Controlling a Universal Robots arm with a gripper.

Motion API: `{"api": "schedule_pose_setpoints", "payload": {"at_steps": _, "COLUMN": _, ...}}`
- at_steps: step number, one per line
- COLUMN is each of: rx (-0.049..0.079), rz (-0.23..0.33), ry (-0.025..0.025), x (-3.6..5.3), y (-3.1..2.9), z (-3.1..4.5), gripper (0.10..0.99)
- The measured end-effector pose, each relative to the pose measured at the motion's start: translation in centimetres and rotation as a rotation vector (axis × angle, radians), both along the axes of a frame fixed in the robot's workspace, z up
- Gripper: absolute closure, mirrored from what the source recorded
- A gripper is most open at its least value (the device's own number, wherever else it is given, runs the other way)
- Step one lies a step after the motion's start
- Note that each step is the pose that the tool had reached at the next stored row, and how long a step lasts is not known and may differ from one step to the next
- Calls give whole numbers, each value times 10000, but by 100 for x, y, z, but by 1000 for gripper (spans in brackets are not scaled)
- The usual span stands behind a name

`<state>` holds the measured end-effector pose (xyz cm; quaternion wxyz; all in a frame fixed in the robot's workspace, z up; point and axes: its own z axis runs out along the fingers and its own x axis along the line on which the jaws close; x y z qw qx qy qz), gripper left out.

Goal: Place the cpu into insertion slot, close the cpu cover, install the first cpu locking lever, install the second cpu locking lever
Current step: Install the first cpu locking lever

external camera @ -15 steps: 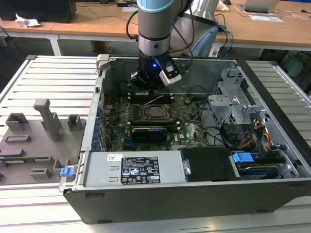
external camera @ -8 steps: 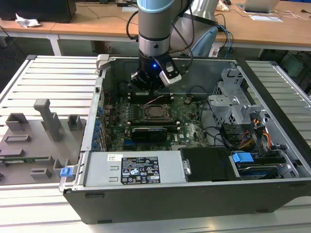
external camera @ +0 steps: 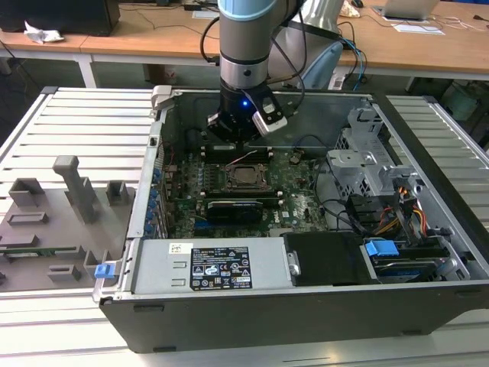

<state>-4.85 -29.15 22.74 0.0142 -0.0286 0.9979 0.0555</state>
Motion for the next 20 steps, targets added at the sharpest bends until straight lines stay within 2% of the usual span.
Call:
{"api": "schedule_pose_setpoints", "payload": {"at_steps": 15, "rx": 1, "rz": 117, "ry": -1, "x": 25, "y": 4, "z": -31, "gripper": 980}}
{"api": "schedule_pose_setpoints", "payload": {"at_steps": 20, "rx": 0, "rz": 117, "ry": 0, "x": 75, "y": 27, "z": -49, "gripper": 980}}
